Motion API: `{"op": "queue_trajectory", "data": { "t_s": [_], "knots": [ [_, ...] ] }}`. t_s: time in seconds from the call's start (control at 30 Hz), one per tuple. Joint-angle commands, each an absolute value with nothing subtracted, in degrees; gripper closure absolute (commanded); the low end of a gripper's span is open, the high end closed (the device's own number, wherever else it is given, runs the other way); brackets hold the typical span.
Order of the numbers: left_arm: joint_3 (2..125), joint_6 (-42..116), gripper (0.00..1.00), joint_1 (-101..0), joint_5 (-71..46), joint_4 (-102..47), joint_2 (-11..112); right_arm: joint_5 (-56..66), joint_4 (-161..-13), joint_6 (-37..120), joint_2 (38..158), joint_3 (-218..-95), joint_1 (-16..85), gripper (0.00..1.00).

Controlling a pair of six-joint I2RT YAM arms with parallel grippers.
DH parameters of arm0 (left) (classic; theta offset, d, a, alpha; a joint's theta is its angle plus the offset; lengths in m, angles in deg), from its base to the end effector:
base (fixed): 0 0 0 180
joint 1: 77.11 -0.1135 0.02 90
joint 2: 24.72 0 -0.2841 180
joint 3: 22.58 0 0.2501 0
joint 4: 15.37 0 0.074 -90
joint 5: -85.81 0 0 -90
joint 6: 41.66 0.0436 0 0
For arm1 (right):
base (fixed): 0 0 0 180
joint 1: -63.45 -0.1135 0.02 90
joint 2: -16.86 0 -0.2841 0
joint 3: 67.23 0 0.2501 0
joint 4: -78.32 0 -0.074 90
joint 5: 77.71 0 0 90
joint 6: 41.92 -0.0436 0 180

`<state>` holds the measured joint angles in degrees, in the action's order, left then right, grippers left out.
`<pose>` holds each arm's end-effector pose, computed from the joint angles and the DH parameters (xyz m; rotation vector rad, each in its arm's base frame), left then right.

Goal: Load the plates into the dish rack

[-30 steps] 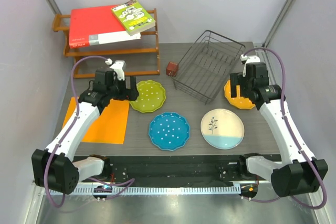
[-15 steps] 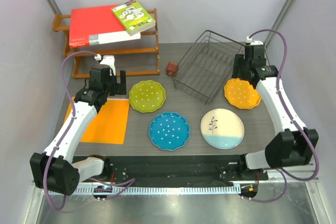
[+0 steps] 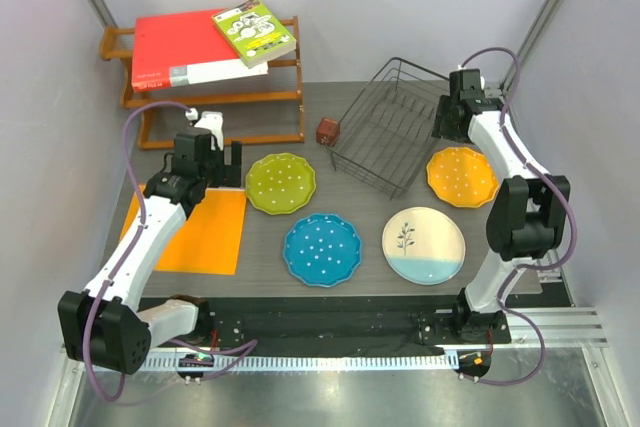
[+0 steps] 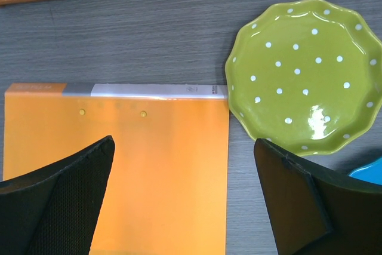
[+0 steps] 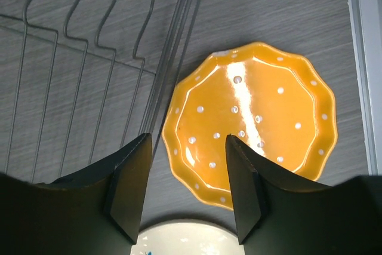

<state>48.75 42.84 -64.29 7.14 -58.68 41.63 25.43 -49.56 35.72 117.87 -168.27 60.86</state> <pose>0.2425 -0.0464 0.3230 0.0353 2.2246 0.0463 0.3960 0.0080 0.3006 0.3055 2.4354 -0.1705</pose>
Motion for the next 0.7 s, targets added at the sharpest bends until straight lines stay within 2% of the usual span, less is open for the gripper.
{"op": "queue_trajectory", "data": {
  "t_s": [0.0, 0.27, 0.47, 0.6, 0.67],
  "knots": [
    [48.17, 43.50, 0.01, -64.10, 6.53, -57.20, 40.76, 24.59, -50.54, 34.19, 120.47, -174.62, 61.17, 0.43],
    [48.52, 43.68, 0.01, -64.10, 6.53, -57.20, 41.81, 22.93, -49.13, 33.58, 123.91, -175.51, 61.17, 0.54],
    [48.43, 43.33, 0.01, -64.10, 6.00, -56.94, 41.90, 23.10, -48.78, 33.23, 124.17, -174.89, 61.17, 0.55],
    [48.69, 43.33, 0.01, -64.10, 6.09, -57.29, 41.99, 23.01, -48.78, 32.88, 125.14, -175.42, 61.17, 0.64],
    [48.61, 43.42, 0.01, -64.10, 6.00, -57.38, 41.81, 22.75, -48.78, 32.61, 125.92, -175.95, 61.17, 0.64]
  ]
}}
